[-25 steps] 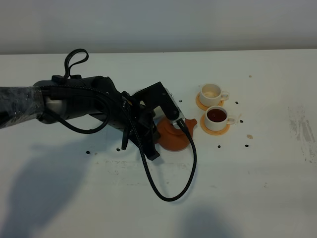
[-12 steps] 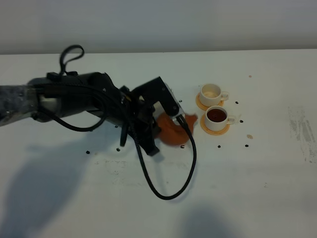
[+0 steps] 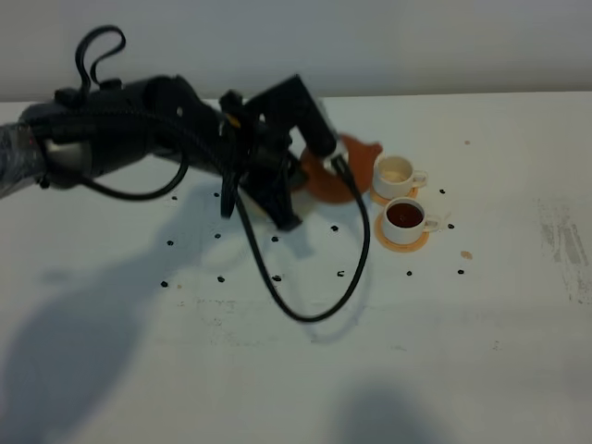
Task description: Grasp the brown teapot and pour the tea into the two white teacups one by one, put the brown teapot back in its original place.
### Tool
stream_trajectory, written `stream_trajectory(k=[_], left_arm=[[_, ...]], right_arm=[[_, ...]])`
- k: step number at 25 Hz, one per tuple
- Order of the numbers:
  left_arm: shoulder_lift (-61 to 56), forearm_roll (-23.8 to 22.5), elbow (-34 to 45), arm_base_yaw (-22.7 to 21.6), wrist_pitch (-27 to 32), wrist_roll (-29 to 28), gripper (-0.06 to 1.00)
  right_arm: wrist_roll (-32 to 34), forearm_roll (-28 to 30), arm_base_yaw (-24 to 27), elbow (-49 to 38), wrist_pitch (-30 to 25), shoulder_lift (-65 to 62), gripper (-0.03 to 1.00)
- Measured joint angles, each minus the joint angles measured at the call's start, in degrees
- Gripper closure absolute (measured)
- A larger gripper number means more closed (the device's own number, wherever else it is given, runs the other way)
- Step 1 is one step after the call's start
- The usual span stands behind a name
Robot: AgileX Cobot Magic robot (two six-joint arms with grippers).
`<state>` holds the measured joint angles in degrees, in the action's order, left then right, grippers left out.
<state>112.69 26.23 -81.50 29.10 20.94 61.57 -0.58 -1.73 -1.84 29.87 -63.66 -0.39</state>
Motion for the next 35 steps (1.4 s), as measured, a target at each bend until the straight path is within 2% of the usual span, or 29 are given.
stream_trajectory(k=[6, 15, 25, 31, 35], left_arm=[[5.5, -1.3, -8.1, -0.5, 1.7, 0.3, 0.86], [12.2, -6.2, -16.8, -0.5, 4.5, 0.5, 0.86], [12.6, -14.1, -17.8, -0.6, 4.0, 0.6, 0.86], [12.6, -17.0, -17.8, -0.5, 2.2, 0.8, 0.86], [12.7, -17.3, -17.8, -0.5, 1.6, 3.3, 0.86]], right_arm=[[0.0, 0.0, 0.0, 0.0, 0.0, 0.0, 0.48], [0.0, 0.0, 0.0, 0.0, 0.0, 0.0, 0.48], [0.0, 0.0, 0.0, 0.0, 0.0, 0.0, 0.48], [0.0, 0.0, 0.0, 0.0, 0.0, 0.0, 0.48], [0.0, 0.0, 0.0, 0.0, 0.0, 0.0, 0.48]])
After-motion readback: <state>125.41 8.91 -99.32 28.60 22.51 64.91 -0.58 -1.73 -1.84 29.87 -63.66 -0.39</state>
